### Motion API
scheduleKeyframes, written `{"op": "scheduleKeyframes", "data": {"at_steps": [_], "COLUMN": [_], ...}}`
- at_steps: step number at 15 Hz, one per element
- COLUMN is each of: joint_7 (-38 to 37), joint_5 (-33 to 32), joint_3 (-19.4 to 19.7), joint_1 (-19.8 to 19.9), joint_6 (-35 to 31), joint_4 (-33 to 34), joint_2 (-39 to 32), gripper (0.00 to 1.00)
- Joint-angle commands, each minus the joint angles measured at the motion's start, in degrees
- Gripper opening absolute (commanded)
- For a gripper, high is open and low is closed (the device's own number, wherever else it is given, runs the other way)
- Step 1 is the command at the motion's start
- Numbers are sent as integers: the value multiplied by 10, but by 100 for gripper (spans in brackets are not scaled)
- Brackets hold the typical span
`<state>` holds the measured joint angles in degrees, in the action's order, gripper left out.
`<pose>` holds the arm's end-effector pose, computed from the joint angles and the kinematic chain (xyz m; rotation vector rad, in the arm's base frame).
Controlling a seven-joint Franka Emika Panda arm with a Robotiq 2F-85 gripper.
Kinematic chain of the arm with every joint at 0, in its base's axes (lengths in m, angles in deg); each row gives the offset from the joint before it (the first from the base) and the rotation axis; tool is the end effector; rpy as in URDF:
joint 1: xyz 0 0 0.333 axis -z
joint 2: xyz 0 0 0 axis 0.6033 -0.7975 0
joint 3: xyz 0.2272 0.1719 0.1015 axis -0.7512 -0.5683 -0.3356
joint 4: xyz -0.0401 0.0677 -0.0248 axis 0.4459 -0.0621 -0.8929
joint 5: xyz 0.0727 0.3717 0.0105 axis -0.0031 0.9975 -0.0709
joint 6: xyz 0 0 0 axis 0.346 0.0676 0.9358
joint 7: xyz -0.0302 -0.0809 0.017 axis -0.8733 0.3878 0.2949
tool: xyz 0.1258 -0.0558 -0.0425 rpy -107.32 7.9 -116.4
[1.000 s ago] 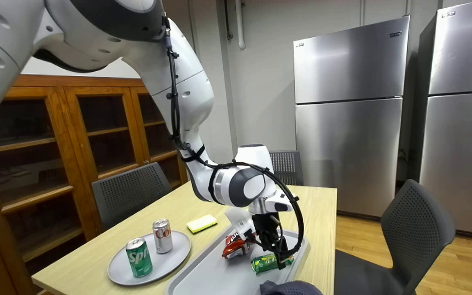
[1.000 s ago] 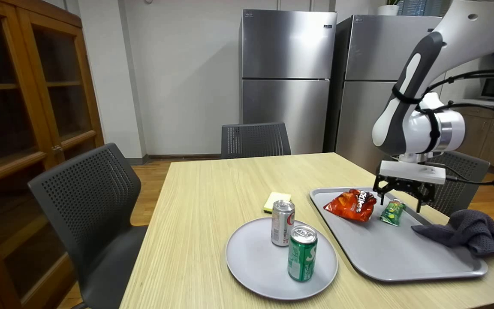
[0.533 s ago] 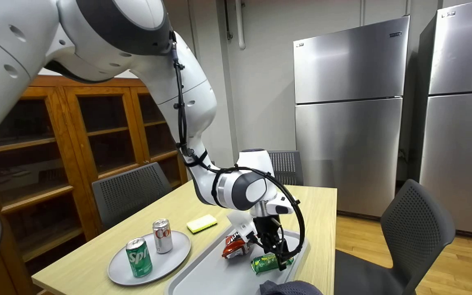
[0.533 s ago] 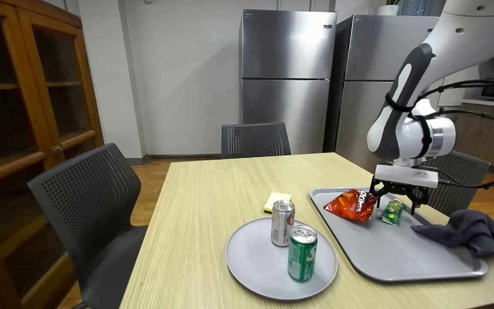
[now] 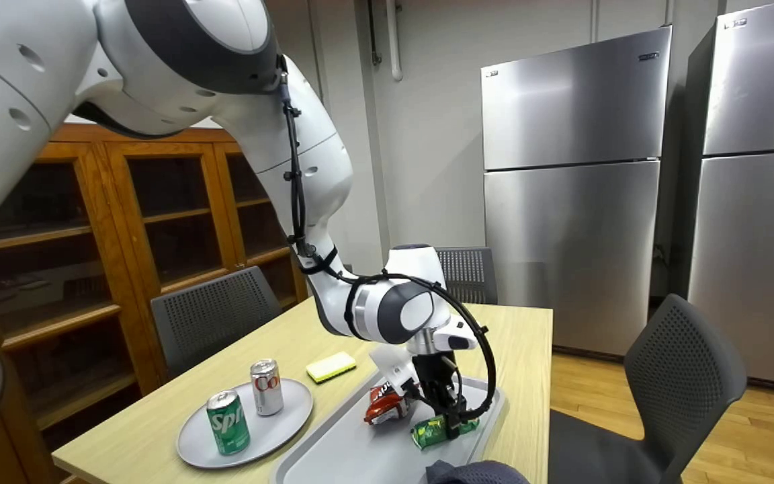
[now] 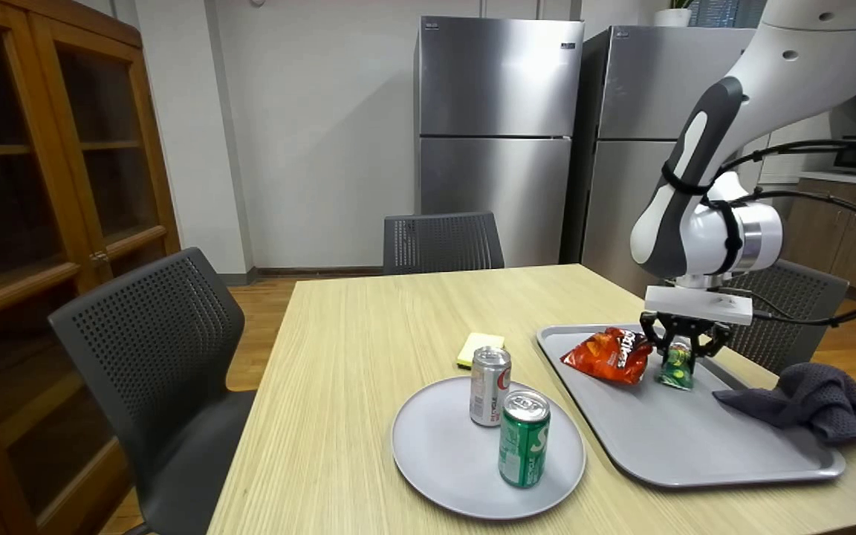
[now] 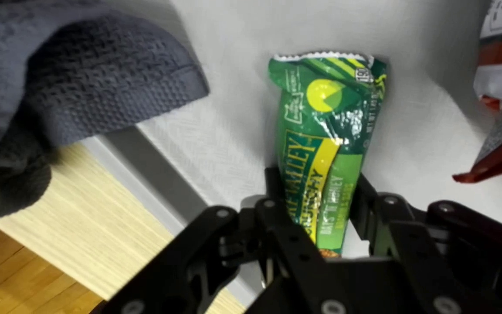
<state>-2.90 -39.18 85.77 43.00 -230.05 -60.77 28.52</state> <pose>0.5259 -0.2113 0.0565 2.7776 -1.1900 0.0957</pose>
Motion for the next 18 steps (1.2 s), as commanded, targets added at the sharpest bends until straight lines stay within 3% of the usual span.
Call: {"op": "scheduleKeyframes", "data": {"at_steps": [1,10,18], "joint_7": [7,5,-12], "joint_5": [9,10,9], "joint_3": [3,21,39], "joint_1": [-1,5,9], "joint_6": [15,16,41], "joint_4": [5,-4,55], "joint_2": [4,48,32], "gripper": [13,13,13]}}
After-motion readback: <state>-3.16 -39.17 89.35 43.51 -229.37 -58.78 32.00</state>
